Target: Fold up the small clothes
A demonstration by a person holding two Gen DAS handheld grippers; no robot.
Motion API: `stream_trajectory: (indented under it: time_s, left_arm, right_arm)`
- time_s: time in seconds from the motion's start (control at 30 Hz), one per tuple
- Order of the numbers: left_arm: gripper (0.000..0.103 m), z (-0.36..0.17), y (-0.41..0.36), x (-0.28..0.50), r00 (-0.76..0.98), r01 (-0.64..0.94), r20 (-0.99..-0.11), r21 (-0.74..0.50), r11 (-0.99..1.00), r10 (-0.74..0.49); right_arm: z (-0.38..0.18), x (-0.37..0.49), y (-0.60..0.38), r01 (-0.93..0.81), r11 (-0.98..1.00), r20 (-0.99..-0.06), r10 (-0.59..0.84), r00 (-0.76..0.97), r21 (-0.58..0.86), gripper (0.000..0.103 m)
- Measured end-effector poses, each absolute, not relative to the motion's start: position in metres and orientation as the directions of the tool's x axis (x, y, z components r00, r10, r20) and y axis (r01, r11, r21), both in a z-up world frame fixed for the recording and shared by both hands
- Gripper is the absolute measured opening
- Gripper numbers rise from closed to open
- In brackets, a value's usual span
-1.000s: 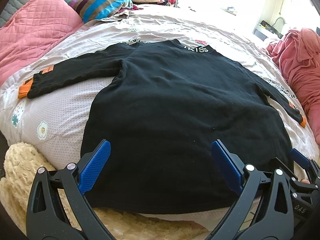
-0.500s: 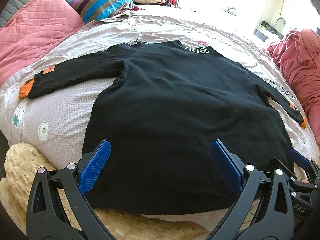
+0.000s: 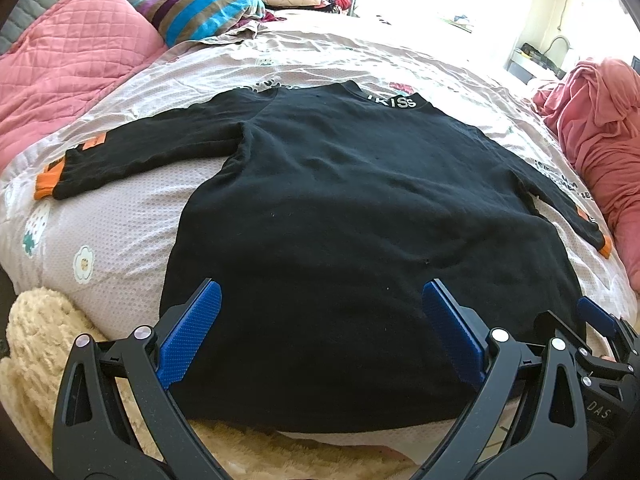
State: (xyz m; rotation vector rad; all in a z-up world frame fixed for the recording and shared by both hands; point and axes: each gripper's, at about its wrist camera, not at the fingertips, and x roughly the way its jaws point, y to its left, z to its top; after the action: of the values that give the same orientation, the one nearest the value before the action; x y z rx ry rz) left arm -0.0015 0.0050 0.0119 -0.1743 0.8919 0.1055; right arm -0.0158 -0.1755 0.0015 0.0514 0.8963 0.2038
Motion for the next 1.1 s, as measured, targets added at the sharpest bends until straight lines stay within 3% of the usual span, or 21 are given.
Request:
stream_trajectory:
  time_s: [0.63,1.1]
  left_arm:
    - [0.095,0.018,0.017,0.039,0.619,-0.189,-0.785,-0.103,0.977,0.037]
    - [0.095,0.020,0.013,0.088,0.611,-0.169,-0.791,-0.092,0.981,0.031]
  right_arm:
    - [0.018,0.028,-0.173,-0.164,0.977,-0.737,0.209,0.643,0.134,0.099]
    - [0.014,0.083,-0.196,-0.068,0.988,-0.746,0.152,0.648,0.142,0.099]
